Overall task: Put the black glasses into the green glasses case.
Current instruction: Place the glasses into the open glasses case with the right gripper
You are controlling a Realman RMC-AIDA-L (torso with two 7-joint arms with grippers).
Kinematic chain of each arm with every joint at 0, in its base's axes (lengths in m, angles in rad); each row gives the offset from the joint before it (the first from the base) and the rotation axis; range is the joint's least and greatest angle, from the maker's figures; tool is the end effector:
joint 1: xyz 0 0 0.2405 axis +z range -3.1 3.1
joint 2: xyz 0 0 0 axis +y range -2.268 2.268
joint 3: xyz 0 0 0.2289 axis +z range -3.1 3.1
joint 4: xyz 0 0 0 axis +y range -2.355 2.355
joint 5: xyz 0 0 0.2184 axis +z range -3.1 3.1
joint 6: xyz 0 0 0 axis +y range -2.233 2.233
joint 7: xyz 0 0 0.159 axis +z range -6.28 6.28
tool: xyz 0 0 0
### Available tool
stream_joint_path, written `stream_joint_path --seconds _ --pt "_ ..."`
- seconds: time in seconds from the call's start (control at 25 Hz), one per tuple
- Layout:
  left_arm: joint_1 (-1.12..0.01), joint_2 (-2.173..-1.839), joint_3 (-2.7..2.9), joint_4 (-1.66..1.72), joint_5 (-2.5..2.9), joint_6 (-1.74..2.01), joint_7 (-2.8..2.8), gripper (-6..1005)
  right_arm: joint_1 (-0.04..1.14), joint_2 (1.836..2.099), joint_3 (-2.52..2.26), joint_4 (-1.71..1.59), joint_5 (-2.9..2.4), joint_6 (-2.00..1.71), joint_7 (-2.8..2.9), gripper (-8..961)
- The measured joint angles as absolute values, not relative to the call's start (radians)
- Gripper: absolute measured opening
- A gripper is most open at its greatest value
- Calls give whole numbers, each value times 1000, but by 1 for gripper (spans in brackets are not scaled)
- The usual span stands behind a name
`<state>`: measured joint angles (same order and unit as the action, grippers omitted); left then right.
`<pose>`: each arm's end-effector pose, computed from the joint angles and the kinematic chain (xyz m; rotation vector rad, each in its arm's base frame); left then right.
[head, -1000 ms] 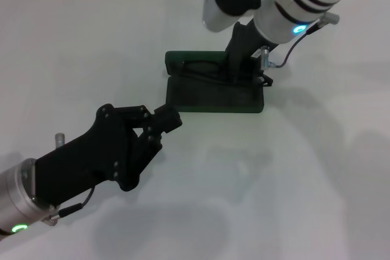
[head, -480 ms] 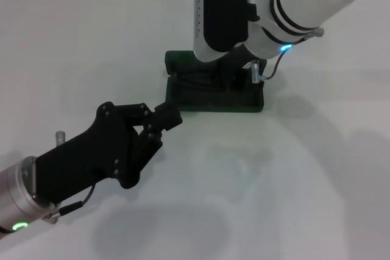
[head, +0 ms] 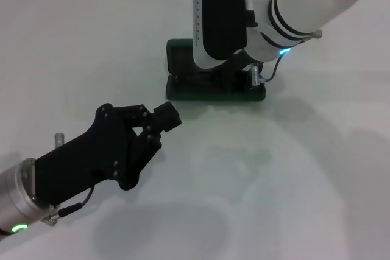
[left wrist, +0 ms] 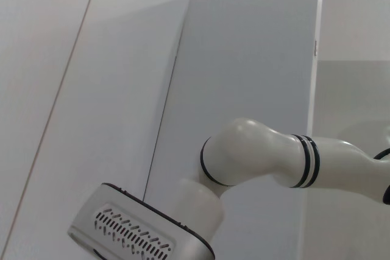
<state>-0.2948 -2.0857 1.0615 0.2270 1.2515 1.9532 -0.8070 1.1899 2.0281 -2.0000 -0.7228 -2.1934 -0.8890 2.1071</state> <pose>-0.2316 0.2155 -0.0155 -2.3598 -0.3617 -1.5578 0.0527 0.4027 -0.1274 -2.7754 -0.4004 -0.5644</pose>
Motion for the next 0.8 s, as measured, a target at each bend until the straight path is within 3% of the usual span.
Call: stream_joint_path --seconds 0.8 --pt "-293 -2086 1061 227 1252 1953 -807 42 1196 2028 -2000 -726 -2202 -897 2115 215"
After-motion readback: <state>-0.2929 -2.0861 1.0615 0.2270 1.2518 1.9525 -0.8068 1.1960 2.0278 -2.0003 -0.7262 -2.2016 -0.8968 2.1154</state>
